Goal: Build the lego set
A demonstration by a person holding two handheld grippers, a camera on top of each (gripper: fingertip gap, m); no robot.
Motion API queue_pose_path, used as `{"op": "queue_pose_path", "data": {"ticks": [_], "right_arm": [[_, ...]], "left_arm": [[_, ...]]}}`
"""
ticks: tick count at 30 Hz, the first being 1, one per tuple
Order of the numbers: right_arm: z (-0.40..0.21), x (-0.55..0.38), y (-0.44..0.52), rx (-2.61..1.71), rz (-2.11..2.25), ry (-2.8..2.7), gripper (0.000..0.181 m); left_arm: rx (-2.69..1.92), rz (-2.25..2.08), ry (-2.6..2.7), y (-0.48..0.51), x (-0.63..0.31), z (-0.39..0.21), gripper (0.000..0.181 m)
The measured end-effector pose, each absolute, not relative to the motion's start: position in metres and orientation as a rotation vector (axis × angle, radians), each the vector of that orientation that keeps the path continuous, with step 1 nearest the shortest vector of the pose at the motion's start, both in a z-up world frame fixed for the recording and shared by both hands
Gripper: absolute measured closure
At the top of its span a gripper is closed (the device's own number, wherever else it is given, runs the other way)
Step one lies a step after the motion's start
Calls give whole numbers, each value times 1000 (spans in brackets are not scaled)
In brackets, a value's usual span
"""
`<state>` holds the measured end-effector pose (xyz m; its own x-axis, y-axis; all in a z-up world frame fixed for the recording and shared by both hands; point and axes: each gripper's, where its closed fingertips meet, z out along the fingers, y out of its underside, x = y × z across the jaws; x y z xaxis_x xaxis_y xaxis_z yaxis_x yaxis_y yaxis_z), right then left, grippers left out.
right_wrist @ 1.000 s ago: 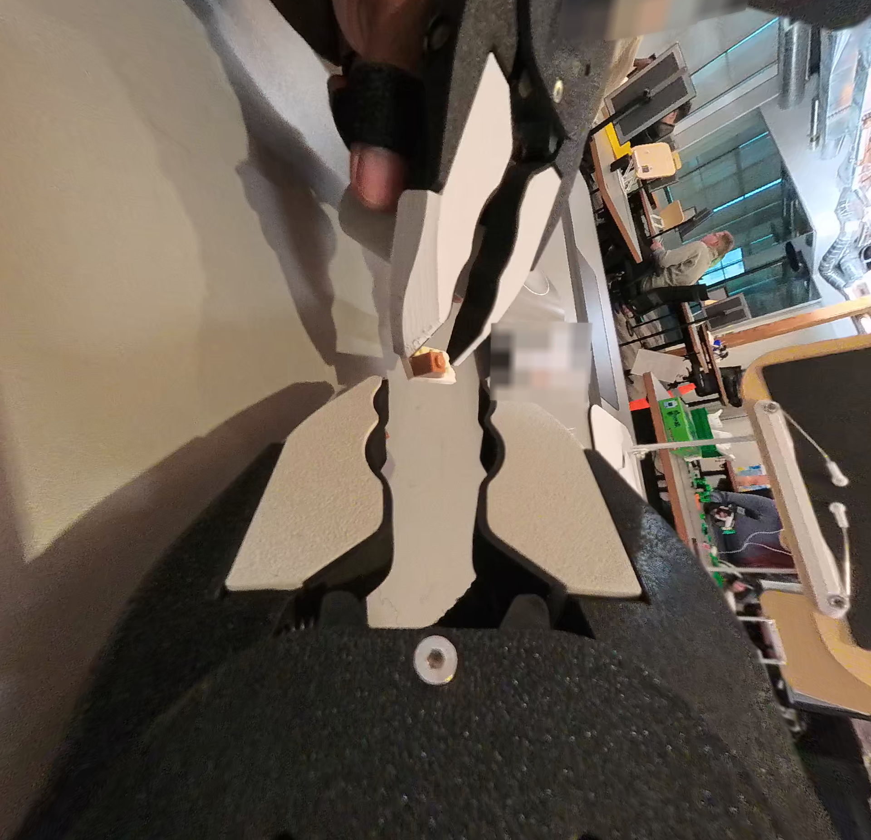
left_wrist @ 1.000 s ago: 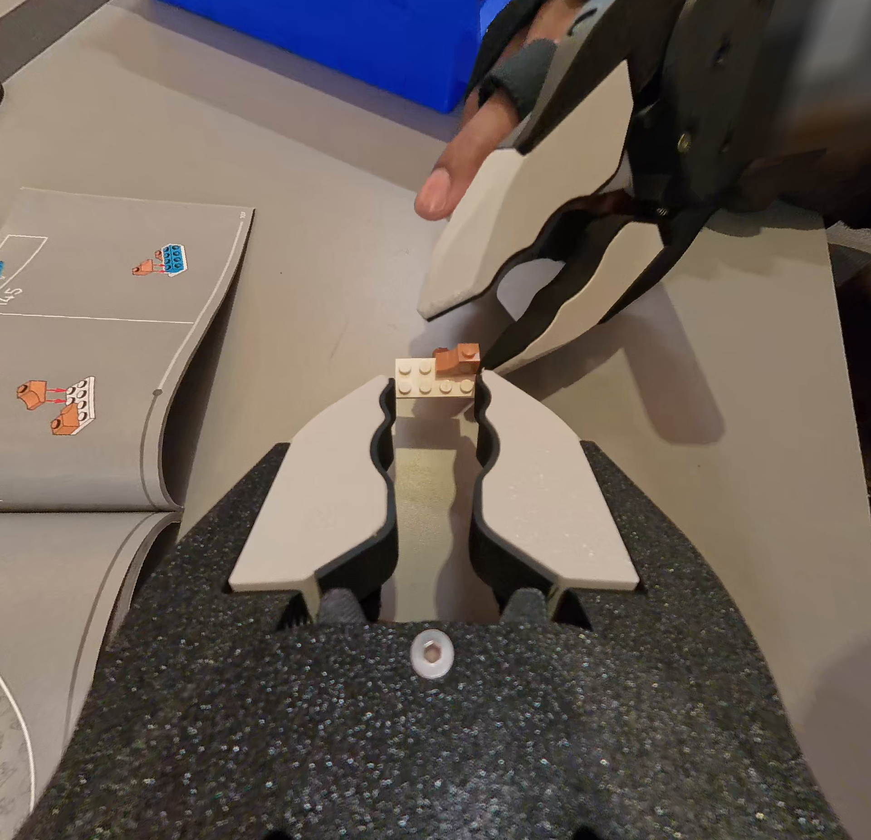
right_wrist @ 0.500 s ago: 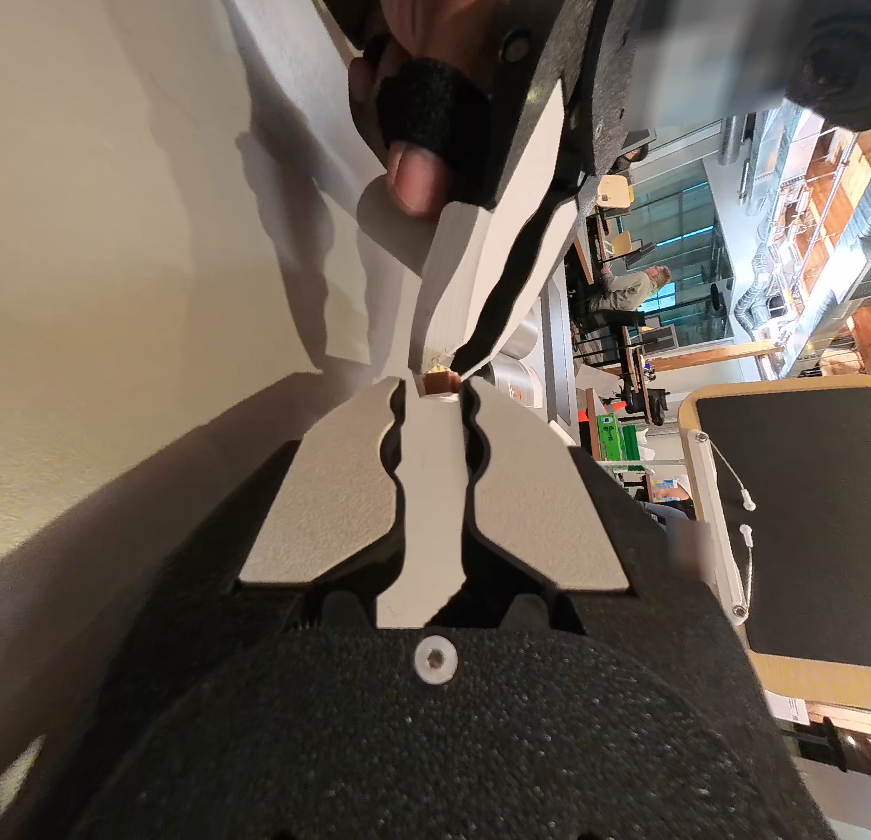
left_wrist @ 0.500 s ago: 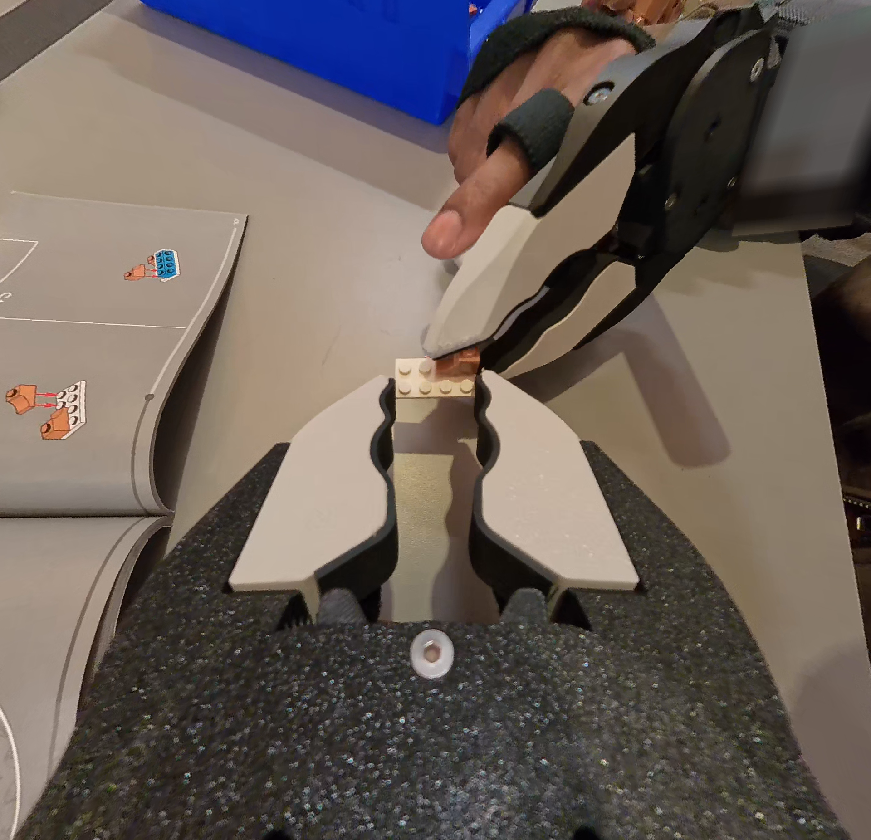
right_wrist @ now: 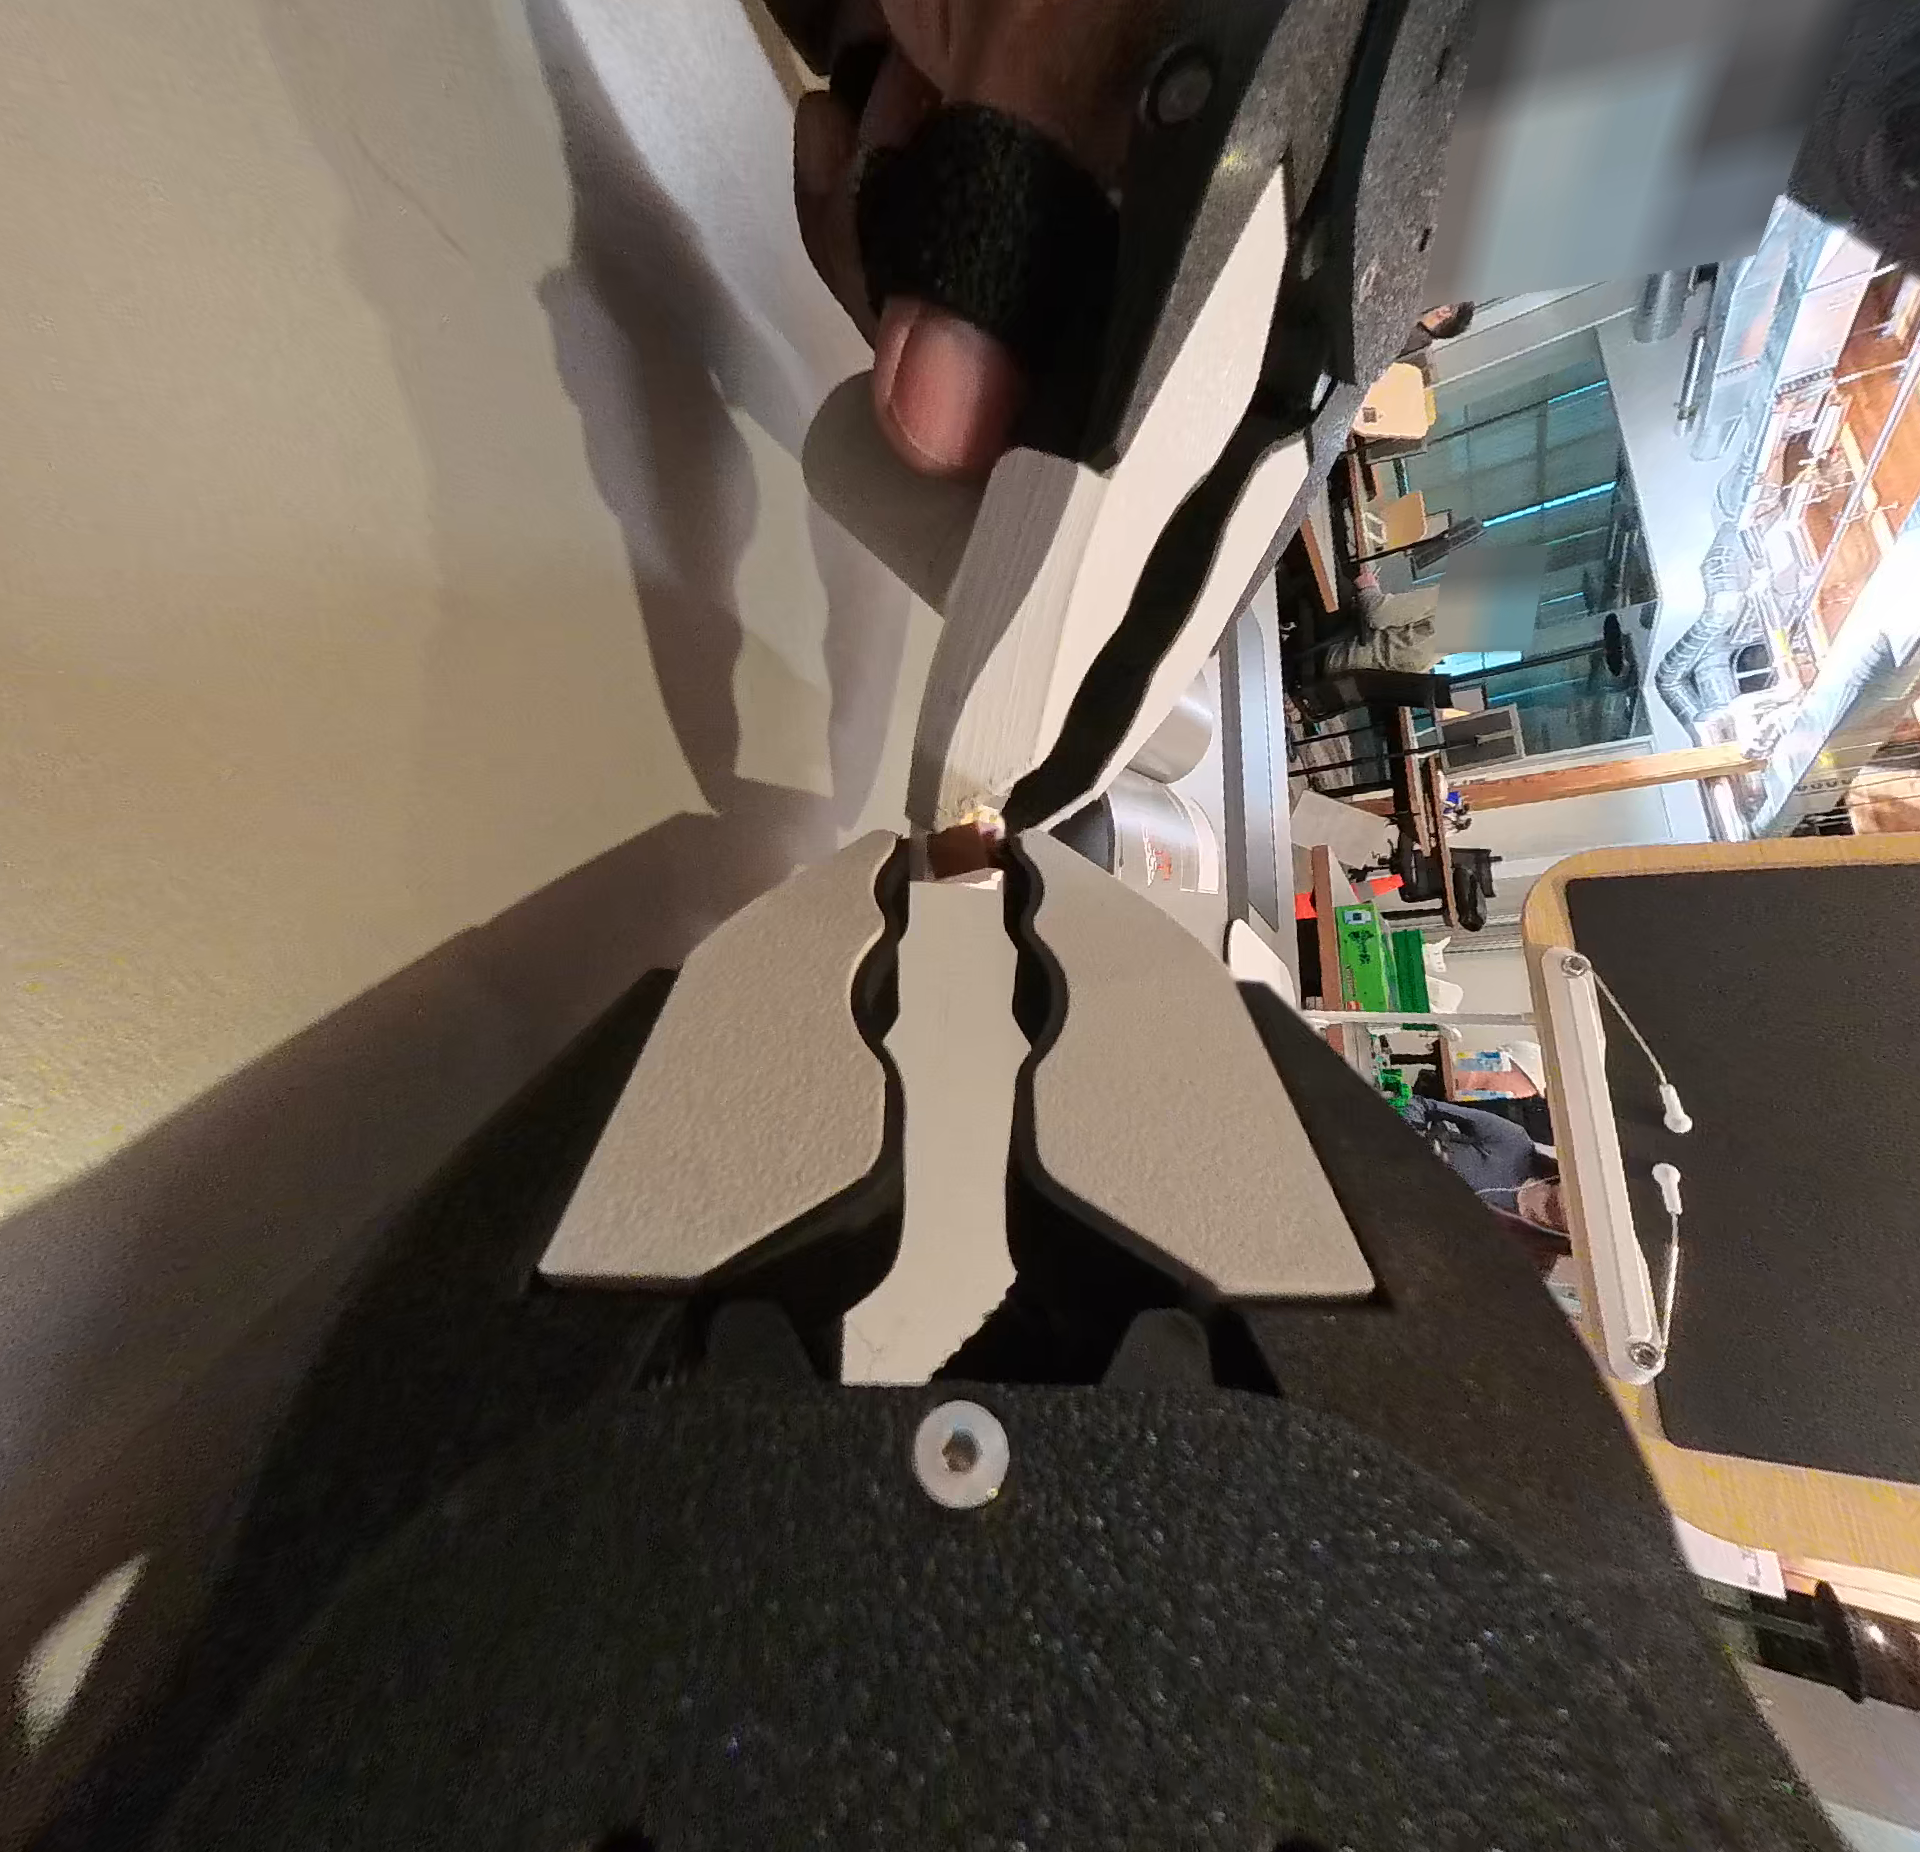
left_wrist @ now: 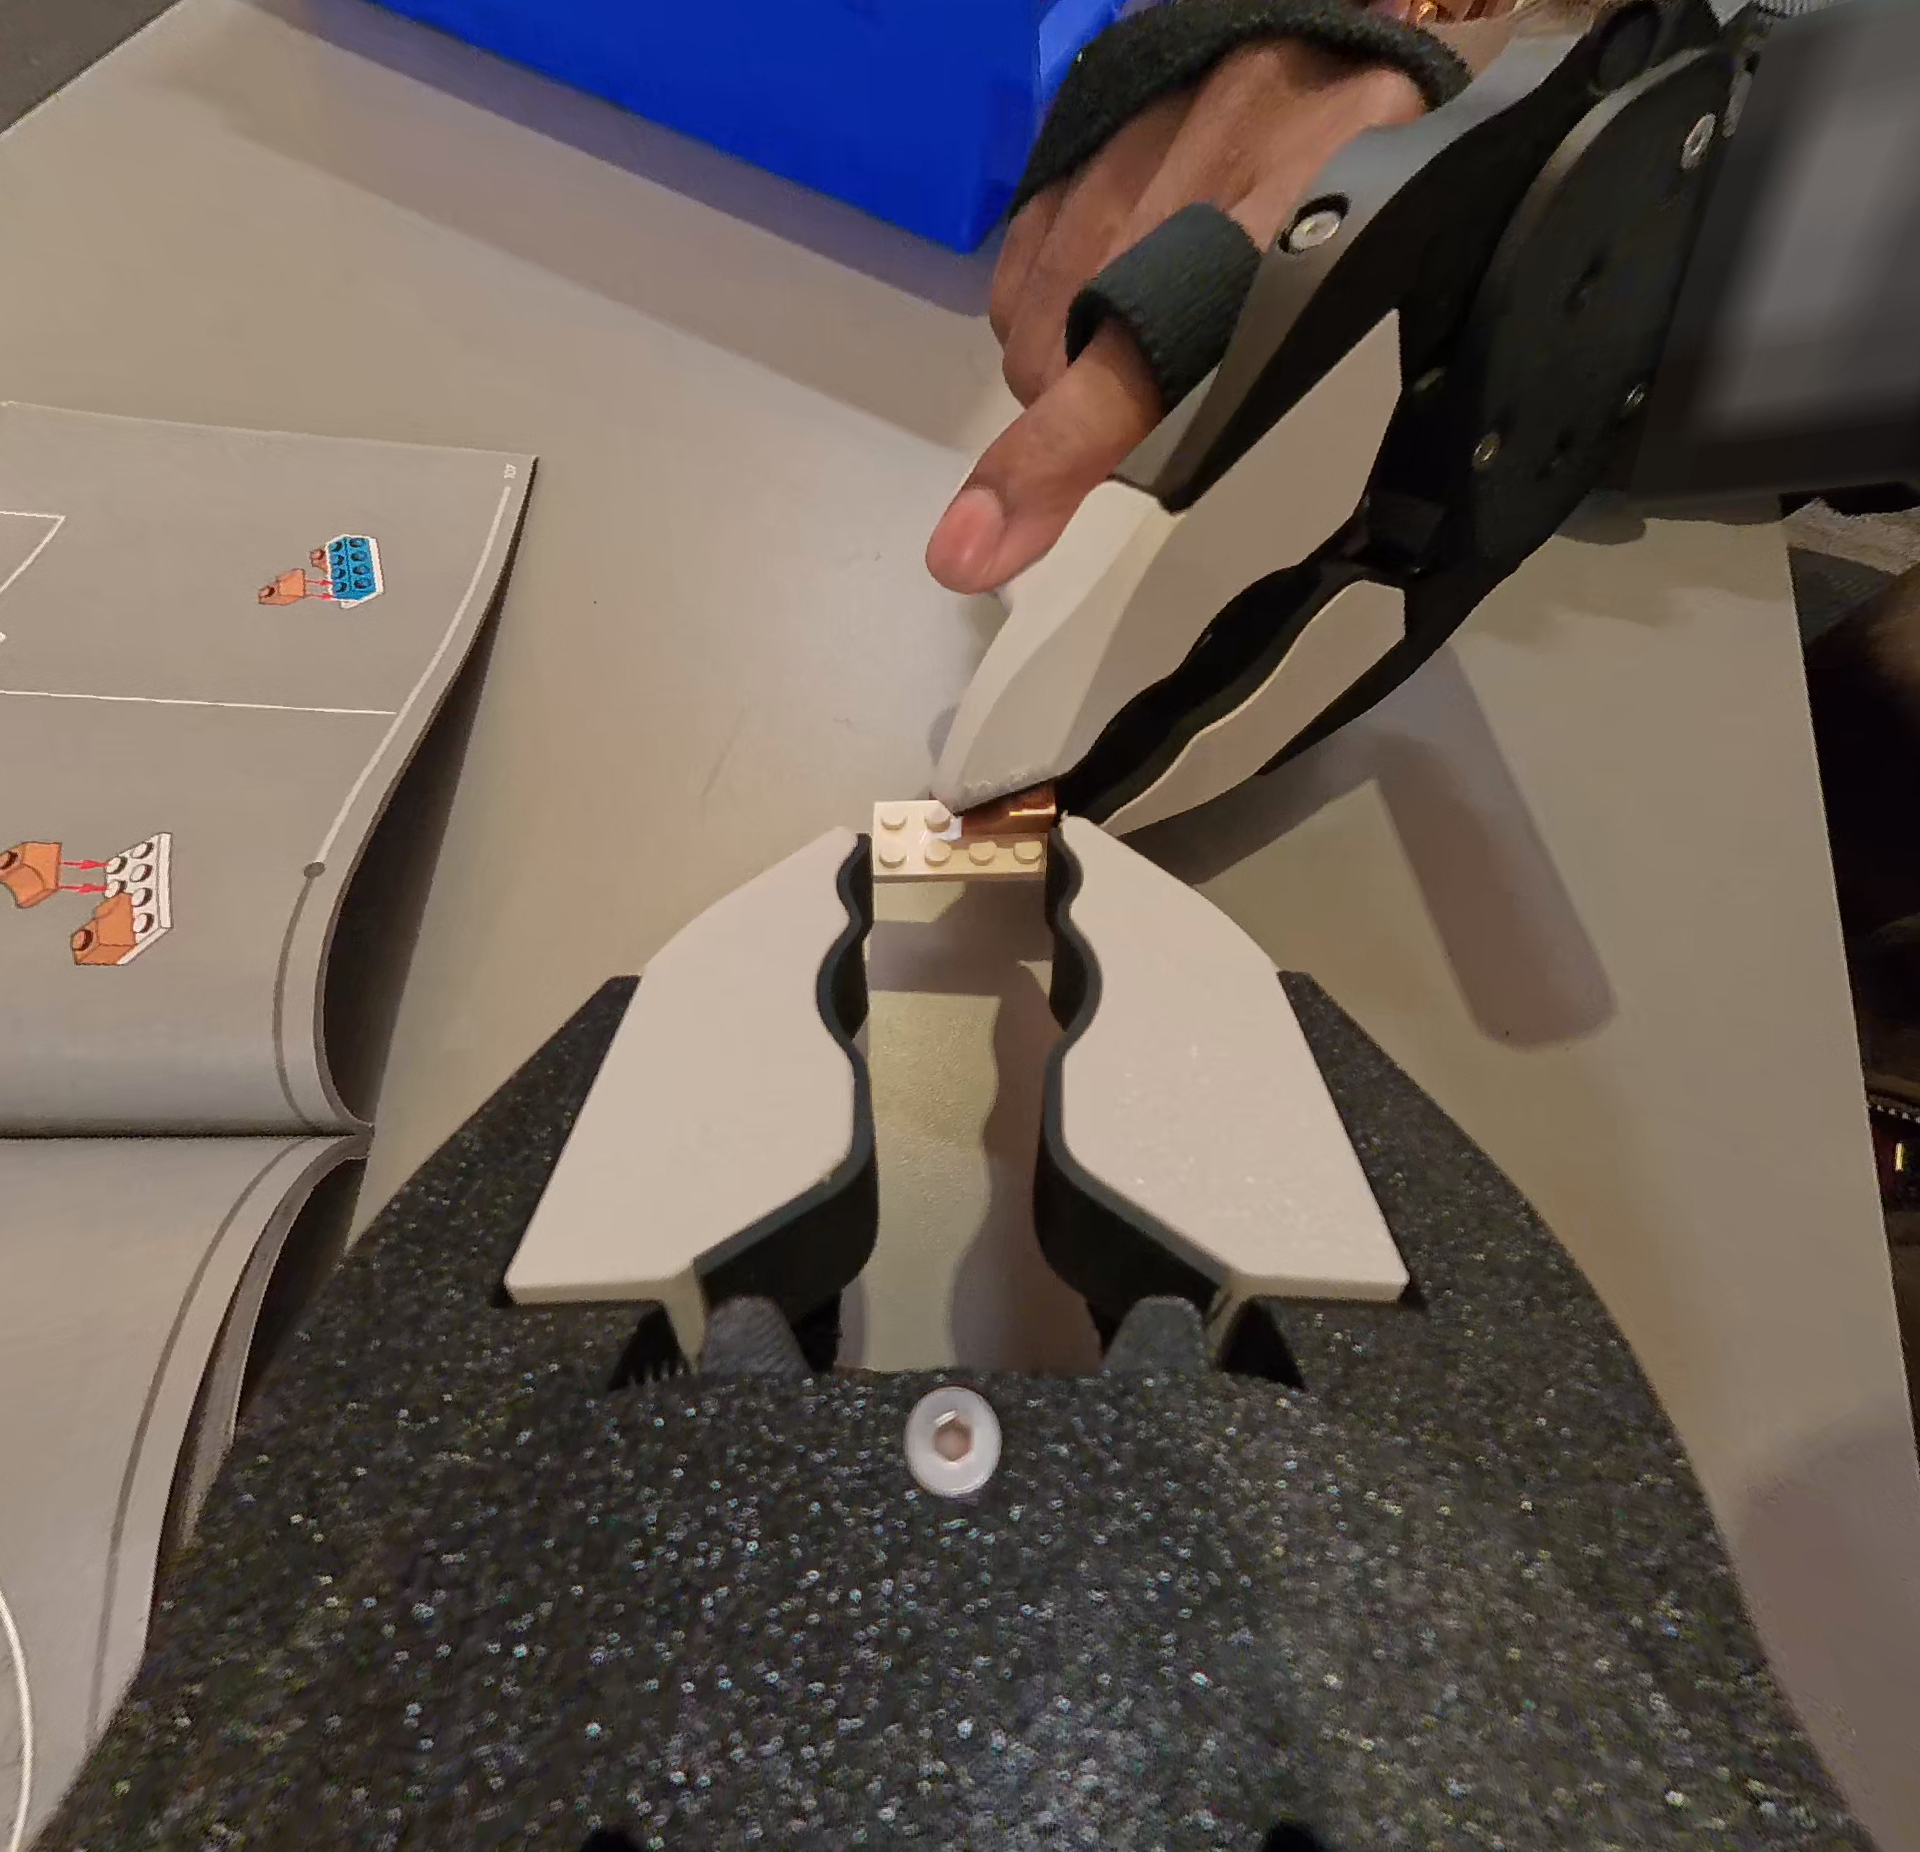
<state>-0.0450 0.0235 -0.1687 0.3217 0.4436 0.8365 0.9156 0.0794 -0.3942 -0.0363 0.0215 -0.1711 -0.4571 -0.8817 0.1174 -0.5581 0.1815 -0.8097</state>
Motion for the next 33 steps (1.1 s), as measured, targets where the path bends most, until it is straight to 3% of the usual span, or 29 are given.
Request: {"op": "queue_pose_path", "data": {"ticks": [23, 27, 33], "right_arm": [[-160, -41, 22, -1569, -547, -1253, 166], [-150, -37, 22, -1565, -496, -1174, 166], [-136, -35, 22, -1557, -373, -1054, 166]], "left_arm": [[-1352, -1338, 2037, 19, -35, -163, 149], [-1371, -1373, 1964, 26, -32, -154, 132], [-1359, -1438, 1951, 21, -33, -149, 127]]}}
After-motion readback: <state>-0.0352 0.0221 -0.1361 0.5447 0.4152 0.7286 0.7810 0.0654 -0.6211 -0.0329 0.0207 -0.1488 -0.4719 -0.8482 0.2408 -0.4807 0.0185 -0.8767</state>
